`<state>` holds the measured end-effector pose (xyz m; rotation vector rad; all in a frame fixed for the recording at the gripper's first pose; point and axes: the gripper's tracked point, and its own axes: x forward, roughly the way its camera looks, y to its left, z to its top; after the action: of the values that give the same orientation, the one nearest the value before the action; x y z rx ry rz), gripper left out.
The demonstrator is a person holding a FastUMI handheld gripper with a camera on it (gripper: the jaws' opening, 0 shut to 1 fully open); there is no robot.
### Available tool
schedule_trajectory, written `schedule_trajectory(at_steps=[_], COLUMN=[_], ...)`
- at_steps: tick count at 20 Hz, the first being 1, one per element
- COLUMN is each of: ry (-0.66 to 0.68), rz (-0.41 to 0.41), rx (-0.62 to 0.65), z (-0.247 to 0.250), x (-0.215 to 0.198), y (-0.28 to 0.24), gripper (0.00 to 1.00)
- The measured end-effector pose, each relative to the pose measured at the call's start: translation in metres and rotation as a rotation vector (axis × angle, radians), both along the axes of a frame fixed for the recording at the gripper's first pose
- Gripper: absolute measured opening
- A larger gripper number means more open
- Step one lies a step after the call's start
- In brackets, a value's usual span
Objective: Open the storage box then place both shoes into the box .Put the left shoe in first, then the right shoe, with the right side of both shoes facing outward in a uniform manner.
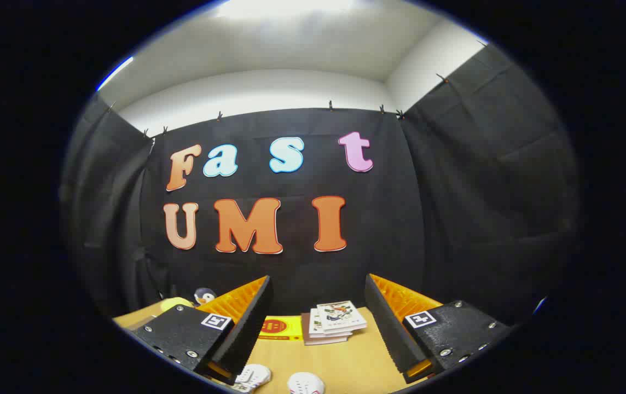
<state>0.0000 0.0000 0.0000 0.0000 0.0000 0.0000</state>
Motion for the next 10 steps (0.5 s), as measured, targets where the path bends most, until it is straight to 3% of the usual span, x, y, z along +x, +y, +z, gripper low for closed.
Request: schedule_trajectory(at_steps=[6,10], ry=[0.046,0.058], rz=[-0.04,-0.026], rx=[-0.104,-0.078], z=[-0.009,-0.011], x=[-0.004,-0.006], y=[-0.031,-0.032], gripper=[0.99,0.99])
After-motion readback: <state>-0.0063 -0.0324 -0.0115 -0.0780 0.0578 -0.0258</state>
